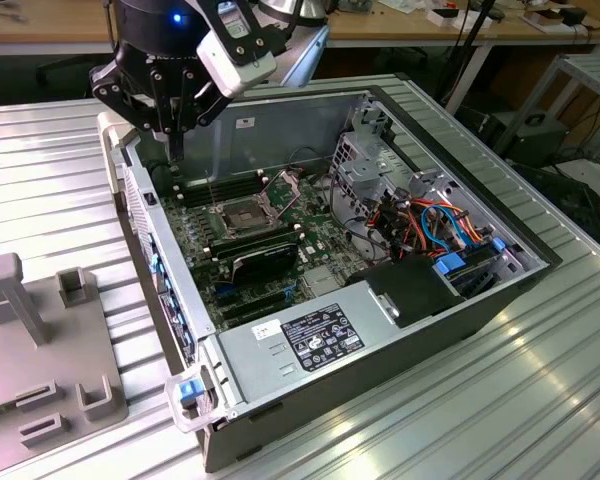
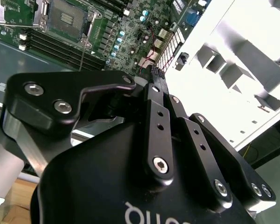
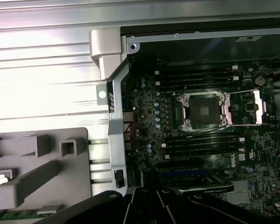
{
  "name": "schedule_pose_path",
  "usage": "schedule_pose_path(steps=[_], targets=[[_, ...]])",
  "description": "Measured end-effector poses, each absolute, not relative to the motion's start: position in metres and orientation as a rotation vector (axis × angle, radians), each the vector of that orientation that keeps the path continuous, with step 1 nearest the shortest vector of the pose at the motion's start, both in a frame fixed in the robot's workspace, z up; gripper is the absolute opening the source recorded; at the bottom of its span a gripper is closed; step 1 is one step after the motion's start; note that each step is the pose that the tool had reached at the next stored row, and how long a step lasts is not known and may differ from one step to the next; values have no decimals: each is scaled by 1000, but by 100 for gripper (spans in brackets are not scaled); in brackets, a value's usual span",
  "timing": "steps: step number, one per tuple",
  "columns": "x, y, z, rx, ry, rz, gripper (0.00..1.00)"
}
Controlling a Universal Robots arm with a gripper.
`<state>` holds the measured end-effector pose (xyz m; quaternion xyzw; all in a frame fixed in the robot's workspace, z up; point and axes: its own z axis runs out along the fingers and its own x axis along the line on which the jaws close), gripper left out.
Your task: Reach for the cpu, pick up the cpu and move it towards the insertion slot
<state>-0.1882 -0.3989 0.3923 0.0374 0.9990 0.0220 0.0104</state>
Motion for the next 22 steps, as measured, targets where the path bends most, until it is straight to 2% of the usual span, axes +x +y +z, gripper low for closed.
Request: schedule_pose_path(steps=[22], targets=[[-202,-399,392,117,3119,69,11]])
